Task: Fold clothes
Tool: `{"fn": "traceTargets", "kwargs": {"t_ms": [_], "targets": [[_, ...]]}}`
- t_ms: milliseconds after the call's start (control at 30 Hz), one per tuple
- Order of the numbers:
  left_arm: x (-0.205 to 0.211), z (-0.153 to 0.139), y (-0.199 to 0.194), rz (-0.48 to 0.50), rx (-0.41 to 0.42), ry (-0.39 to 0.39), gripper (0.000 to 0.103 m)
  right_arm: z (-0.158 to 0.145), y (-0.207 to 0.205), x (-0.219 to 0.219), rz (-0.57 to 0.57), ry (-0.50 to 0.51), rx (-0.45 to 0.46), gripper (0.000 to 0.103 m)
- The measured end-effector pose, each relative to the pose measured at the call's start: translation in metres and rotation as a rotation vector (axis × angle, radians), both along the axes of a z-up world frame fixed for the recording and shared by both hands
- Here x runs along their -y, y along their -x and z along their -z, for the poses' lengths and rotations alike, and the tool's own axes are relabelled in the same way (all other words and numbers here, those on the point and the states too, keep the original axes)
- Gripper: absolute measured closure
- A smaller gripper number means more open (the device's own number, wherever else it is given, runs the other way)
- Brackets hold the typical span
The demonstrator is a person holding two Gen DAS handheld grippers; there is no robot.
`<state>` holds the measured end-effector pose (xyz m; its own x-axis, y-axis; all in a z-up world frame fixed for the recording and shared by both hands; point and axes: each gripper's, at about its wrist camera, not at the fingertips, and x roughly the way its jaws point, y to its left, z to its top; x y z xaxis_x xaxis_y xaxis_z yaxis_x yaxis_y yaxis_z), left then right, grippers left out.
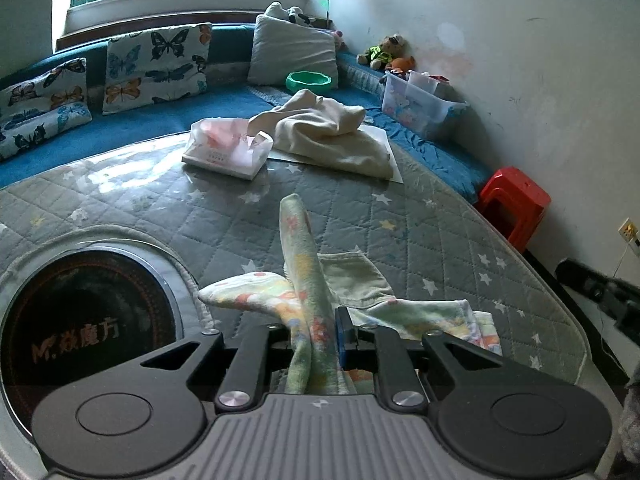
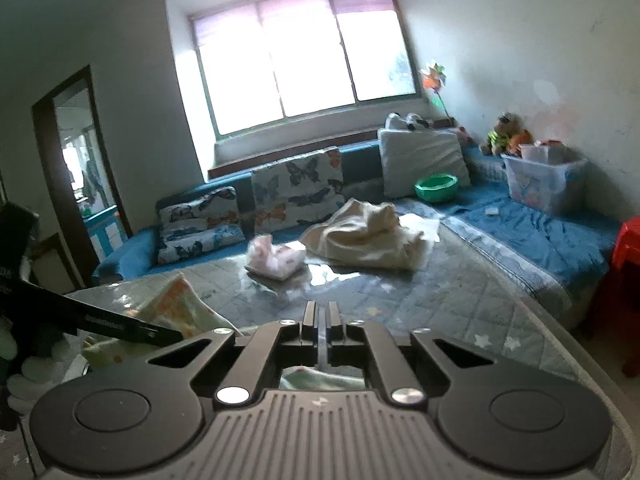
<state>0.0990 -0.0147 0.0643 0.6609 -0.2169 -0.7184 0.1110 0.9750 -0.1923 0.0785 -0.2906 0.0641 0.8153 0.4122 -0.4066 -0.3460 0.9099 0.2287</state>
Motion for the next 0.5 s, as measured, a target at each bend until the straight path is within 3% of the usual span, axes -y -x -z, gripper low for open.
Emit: {"fn": "traceTargets", "kwargs": {"t_ms": [100, 167, 233, 300, 400, 500], "targets": [[-0.003, 0.002, 0.000, -0.007, -0.006, 0.000, 0.088, 0.019, -0.005, 0.002, 0.025, 0.012, -0.054, 0.096], [-0.005, 0.004, 0.001, -0.011, -0.011, -0.001, 0.088, 0.032, -0.008, 0.003, 0.041, 0.022, -0.093, 0.086], [-0.006, 0.005, 0.001, -0.014, -0.015, -0.002, 0.088, 0.047, -0.013, 0.005, 0.061, 0.035, -0.132, 0.067], [-0.006, 0.006, 0.002, -0.016, -0.019, -0.004, 0.088, 0.062, -0.015, 0.008, 0.084, 0.039, -0.172, 0.062], [-0.006, 0.008, 0.002, -0.018, -0.023, -0.007, 0.088, 0.079, -0.019, 0.012, 0.101, 0.039, -0.215, 0.046], [-0.007, 0.009, 0.002, -0.020, -0.026, -0.008, 0.088, 0.095, -0.023, 0.010, 0.108, 0.055, -0.249, 0.045]]}}
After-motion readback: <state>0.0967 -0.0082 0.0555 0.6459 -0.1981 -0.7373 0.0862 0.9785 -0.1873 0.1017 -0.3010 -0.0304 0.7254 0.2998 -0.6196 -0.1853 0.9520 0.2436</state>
